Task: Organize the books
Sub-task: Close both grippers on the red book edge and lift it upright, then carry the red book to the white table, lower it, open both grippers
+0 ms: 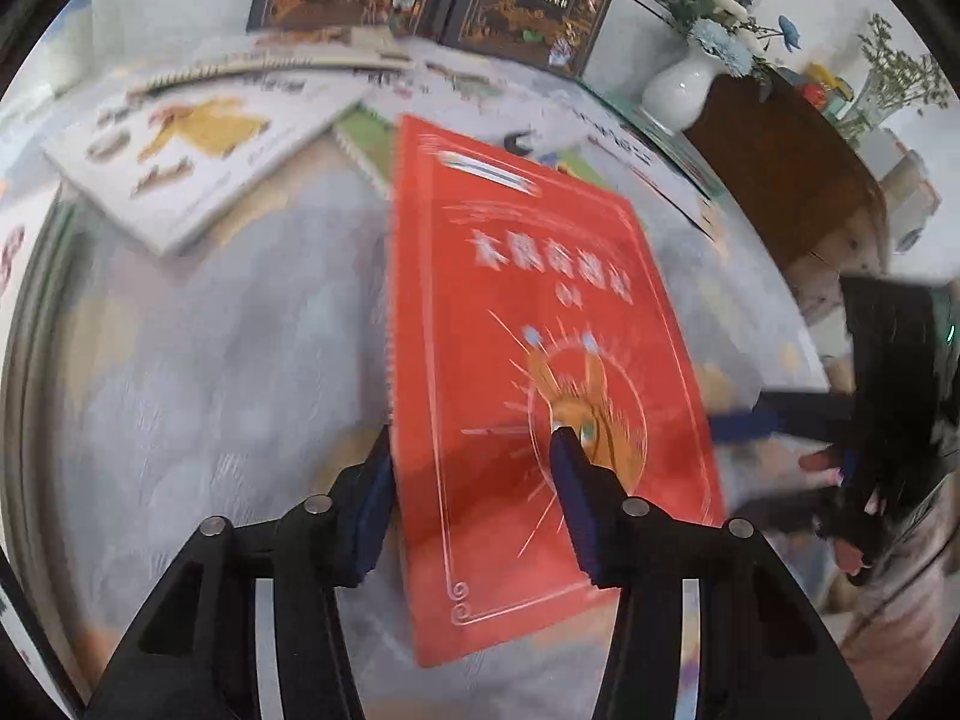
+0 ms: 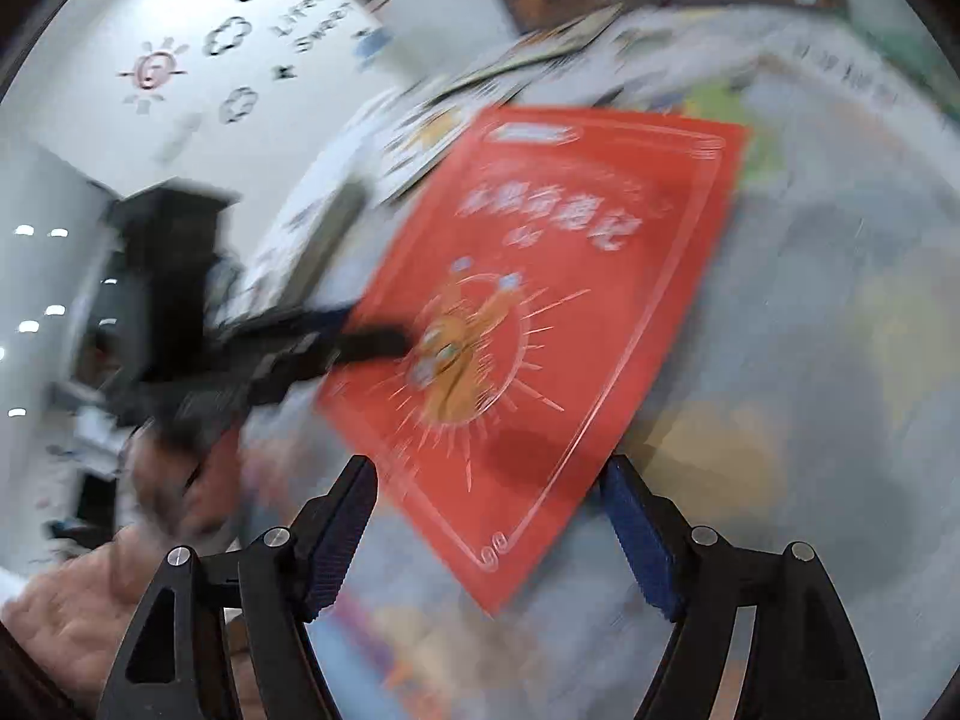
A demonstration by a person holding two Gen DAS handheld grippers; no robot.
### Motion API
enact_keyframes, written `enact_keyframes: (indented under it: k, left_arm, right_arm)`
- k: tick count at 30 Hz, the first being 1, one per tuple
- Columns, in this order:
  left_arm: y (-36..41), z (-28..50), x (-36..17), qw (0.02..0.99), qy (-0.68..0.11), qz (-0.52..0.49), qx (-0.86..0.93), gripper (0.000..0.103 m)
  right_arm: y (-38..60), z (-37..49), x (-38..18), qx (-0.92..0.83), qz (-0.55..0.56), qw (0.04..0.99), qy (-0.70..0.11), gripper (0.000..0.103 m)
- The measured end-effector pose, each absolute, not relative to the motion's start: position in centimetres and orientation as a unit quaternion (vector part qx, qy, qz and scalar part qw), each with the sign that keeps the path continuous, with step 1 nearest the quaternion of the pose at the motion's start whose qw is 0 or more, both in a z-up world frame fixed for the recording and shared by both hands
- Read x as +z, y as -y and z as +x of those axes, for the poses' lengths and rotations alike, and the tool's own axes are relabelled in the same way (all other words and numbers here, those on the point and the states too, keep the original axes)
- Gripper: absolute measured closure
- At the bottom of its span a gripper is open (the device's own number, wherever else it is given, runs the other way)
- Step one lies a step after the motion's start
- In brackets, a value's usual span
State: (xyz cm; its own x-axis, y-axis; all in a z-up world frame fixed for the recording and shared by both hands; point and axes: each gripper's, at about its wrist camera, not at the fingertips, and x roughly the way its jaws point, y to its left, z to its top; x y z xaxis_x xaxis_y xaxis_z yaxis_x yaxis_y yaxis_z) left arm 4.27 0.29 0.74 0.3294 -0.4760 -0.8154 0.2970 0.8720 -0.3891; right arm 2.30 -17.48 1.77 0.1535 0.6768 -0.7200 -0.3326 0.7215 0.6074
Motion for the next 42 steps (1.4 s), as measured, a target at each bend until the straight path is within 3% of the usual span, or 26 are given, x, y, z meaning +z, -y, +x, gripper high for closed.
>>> enact_keyframes:
  k: [2,4,6,9,34,35,38,42]
  left_arm:
    - [-0.8,4.4,0.7,0.804,-0.537,-0.085,-0.240,0.070]
    - [-1.0,4.7,0.5,0.802,-0.539,-0.088,-0.241,0.071]
    - [-1.2,4.9,0.4,0.806,-0.533,-0.093,-0.240,0.071]
    - [-1.7,5.4,0.3,0.806,-0.529,-0.106,-0.243,0.071]
    - [-2.3,7.1,0.0,0.847,-0.474,-0.106,-0.216,0.068]
    - [-2.4,7.2,0.0,0.848,-0.471,-0.108,-0.217,0.068]
    - [-2.1,7.1,0.0,0.852,-0.468,-0.101,-0.213,0.067]
    - [-2.0,6.9,0.0,0.855,-0.463,-0.101,-0.210,0.067]
  right_arm:
    - [18.5,2.2,1.0,0.344,0.194,0.739,-0.546,0.028]
    - [19.8,2.8,0.2,0.354,0.241,0.727,-0.536,0.034]
    - [21.3,3.3,-0.4,0.346,0.266,0.730,-0.526,0.051]
    - [22.2,3.6,-0.8,0.349,0.267,0.739,-0.511,0.059]
    - [22.4,6.7,0.2,0.391,0.190,0.779,-0.451,0.058]
    - [22.3,6.6,0.2,0.389,0.188,0.780,-0.453,0.061]
    - [22.5,6.9,-0.2,0.351,0.192,0.789,-0.466,0.082]
    - [22.9,7.0,-0.4,0.343,0.209,0.789,-0.466,0.084]
